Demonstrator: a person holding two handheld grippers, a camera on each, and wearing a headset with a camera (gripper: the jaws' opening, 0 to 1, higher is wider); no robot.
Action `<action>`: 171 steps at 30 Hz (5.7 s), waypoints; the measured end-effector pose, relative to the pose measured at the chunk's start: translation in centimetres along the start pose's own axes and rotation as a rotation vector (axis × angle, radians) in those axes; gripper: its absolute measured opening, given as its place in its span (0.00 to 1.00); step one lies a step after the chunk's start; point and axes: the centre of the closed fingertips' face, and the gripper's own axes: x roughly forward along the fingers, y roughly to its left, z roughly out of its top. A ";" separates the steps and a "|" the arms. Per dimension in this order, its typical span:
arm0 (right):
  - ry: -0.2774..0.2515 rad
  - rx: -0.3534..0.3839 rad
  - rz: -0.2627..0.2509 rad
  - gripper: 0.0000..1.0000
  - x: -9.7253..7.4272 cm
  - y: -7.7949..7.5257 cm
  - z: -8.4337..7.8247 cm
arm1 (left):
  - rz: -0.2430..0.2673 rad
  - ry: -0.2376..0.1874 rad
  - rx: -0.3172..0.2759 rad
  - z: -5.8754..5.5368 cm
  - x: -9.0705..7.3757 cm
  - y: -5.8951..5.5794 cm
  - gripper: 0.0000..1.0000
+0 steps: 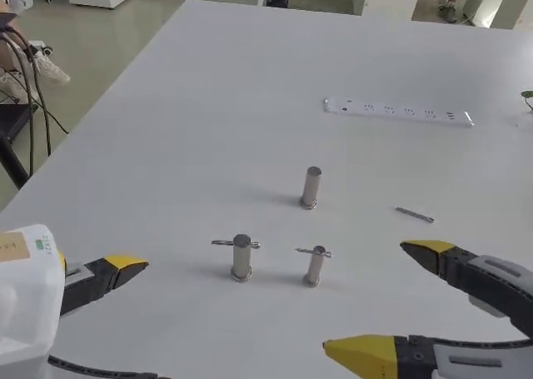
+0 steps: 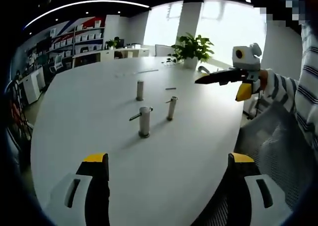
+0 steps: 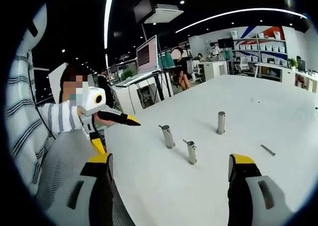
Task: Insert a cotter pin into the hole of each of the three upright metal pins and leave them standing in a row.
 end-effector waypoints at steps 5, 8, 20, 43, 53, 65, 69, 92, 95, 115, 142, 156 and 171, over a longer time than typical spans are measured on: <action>-0.016 0.059 -0.062 0.98 -0.7 -0.8 -0.9 | 0.004 -0.008 -0.006 0.1 0.0 0.0 0.99; 0.031 0.050 -0.095 0.98 -1.0 -1.3 -1.8 | 0.005 -0.001 -0.007 0.1 0.0 0.1 0.99; 0.070 0.075 -0.172 0.98 -3.3 -2.8 -3.4 | -0.014 -0.015 0.017 1.8 0.0 0.3 0.99; 0.000 0.101 -0.273 0.96 -6.3 -3.9 -2.5 | -0.181 -0.281 0.075 18.9 7.0 1.9 0.87; -0.002 0.117 -0.301 0.94 -6.9 -4.0 -3.0 | -0.184 -0.171 0.106 18.9 10.5 3.4 0.81; -0.001 0.106 -0.327 0.94 -7.3 -4.3 -2.7 | -0.175 -0.044 0.134 16.9 14.7 4.7 0.70; 0.009 0.106 -0.323 0.94 -7.2 -4.1 -3.0 | -0.162 -0.005 0.159 16.2 16.1 5.2 0.66; 0.062 0.104 -0.326 0.91 -6.5 -4.3 -4.5 | -0.132 0.117 0.196 12.5 20.8 6.2 0.33; 0.067 0.111 -0.327 0.91 -6.6 -4.3 -4.7 | -0.100 0.122 0.237 12.5 20.9 6.9 0.25; 0.019 0.118 -0.333 0.90 -7.1 -4.5 -3.8 | -0.106 0.095 0.277 12.7 20.5 7.5 0.10; 0.011 0.076 -0.296 0.91 -7.2 -4.2 -3.0 | -0.102 -0.006 0.225 18.0 13.0 2.4 0.09; 0.054 0.015 -0.272 0.91 -6.9 -4.5 -2.9 | -0.185 -0.030 0.222 17.5 6.7 -1.6 0.09; 0.066 -0.042 -0.251 0.94 -6.7 -2.9 -3.5 | -0.187 0.055 0.212 10.4 3.9 -5.7 0.10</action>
